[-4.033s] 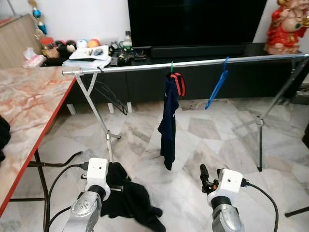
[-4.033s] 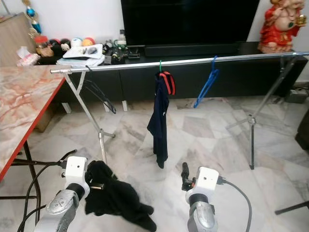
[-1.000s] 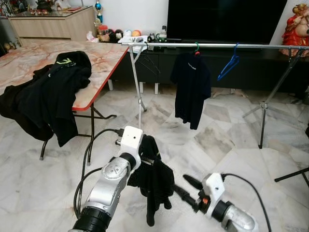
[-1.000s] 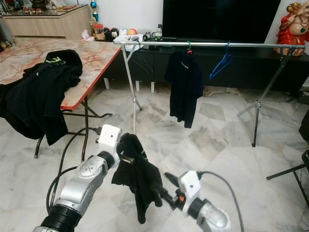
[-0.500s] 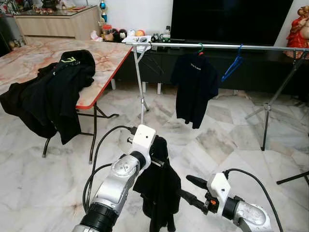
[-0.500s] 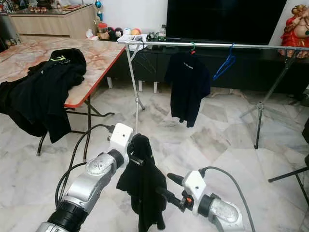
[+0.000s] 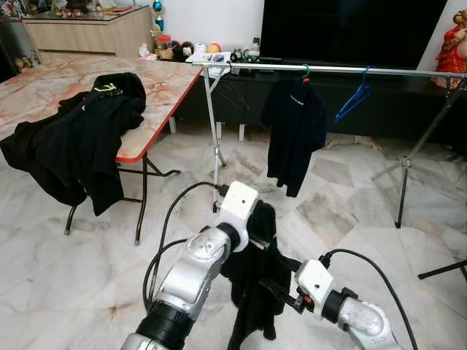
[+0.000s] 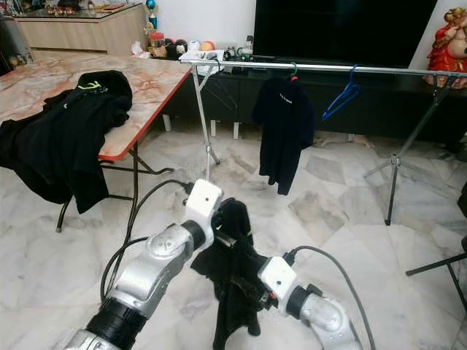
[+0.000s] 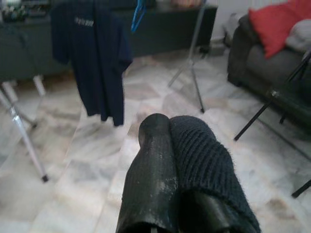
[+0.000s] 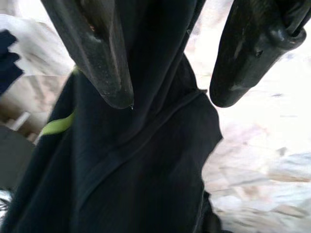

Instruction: Hang hanger

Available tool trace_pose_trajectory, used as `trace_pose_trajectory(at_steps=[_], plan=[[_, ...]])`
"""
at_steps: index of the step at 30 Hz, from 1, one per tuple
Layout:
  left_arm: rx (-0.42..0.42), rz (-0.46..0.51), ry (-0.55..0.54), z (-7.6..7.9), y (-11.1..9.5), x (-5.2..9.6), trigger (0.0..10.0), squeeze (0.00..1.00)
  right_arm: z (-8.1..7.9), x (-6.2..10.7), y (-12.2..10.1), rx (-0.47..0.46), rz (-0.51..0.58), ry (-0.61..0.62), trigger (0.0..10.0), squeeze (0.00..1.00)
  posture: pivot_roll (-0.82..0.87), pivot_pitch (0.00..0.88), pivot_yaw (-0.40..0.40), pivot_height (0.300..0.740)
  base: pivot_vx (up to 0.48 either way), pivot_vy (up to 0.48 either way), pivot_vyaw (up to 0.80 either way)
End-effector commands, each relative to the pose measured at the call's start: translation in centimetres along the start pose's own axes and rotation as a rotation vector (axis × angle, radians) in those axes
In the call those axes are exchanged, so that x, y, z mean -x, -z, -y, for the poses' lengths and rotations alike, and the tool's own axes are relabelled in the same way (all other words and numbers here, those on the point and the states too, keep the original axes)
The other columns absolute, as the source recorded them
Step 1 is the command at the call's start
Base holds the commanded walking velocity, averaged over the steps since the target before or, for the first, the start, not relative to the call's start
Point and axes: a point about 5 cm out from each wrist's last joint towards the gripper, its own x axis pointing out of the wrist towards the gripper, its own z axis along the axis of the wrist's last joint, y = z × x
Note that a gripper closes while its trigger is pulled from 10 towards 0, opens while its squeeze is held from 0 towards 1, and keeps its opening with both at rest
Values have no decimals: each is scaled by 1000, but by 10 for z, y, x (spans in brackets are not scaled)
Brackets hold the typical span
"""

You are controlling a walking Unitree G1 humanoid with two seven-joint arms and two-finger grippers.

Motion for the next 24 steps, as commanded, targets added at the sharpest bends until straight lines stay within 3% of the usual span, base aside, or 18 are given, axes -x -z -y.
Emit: trace_pose_trajectory(at_steps=[1,16,24], plan=[[5,65,41,6,-20,-4,10000,0,3,-1,-1,35,1,52,10000,0,60,13,-13,740,0,0,0],[17,60,105,11,-20,-1,10000,0,34,3,-21,215,78,398,10000,0,55,21,1,740,0,0,0],[16,63,114,12,-23,-1,10000,0,13,-1,-5,171,26,273,10000,0,59,20,-2,740,0,0,0]])
